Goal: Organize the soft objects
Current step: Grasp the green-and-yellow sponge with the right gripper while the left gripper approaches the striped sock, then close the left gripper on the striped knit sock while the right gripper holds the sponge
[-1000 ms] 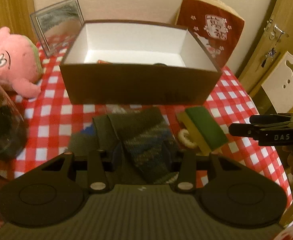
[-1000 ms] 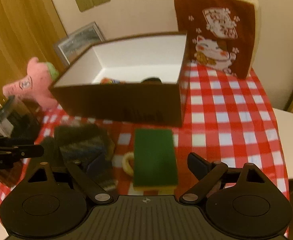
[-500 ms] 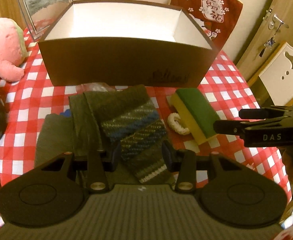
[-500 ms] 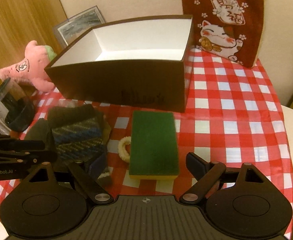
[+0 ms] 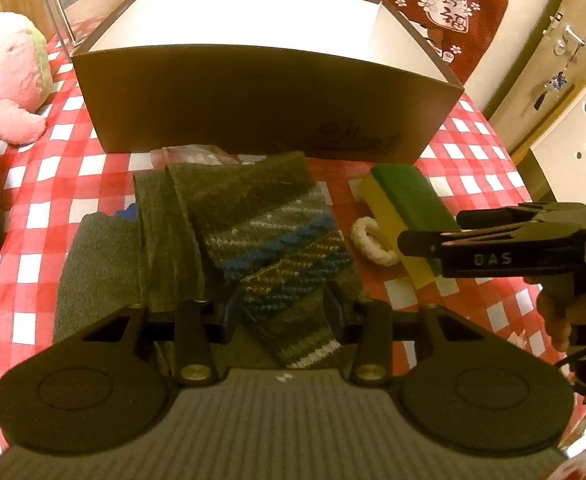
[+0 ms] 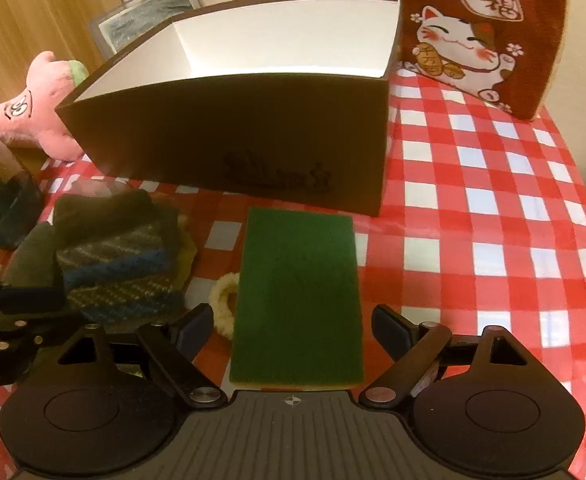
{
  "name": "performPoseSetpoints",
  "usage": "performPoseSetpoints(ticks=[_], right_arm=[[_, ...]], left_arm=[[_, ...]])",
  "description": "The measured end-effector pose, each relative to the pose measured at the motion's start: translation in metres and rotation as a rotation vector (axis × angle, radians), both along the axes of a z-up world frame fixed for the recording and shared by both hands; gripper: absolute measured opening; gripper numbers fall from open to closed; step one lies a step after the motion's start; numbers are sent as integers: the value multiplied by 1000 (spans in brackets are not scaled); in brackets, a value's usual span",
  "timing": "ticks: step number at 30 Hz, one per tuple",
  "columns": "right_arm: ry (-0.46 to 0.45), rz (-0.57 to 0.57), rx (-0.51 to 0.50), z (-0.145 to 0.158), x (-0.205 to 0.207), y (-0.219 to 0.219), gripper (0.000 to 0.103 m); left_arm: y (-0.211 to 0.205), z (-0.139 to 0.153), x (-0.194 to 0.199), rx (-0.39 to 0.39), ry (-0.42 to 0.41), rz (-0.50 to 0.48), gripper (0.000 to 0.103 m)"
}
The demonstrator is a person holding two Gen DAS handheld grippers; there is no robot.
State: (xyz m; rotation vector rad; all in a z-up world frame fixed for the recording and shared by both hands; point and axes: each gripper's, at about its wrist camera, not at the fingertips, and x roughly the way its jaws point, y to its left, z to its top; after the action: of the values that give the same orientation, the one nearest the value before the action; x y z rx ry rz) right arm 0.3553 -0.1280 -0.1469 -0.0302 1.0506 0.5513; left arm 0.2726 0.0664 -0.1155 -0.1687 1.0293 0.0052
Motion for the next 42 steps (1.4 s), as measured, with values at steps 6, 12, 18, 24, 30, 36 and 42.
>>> performPoseSetpoints(ticks=[6, 12, 18, 24, 30, 36, 42], right_arm=[[-1, 10, -14, -11, 5, 2, 70], [-79, -5, 16, 1, -4, -10, 70], [-110, -66, 89, 23, -14, -34, 70], [-117, -115, 120, 39, -27, -52, 70], [-96, -189, 220, 49, -33, -78, 70], [-78, -237, 258, 58, -30, -94, 70], [-67, -253, 182, 52, -35, -93, 70]], left_arm=[[0, -4, 2, 2, 11, 4, 41], [1, -6, 0, 2, 16, 5, 41], [0, -9, -5, -5, 21, 9, 44], [1, -14, -8, -4, 28, 19, 44], [0, -16, -6, -7, 17, 18, 44], [-3, -20, -2, -6, 13, 24, 50], [3, -23, 2, -29, -13, 54, 50]])
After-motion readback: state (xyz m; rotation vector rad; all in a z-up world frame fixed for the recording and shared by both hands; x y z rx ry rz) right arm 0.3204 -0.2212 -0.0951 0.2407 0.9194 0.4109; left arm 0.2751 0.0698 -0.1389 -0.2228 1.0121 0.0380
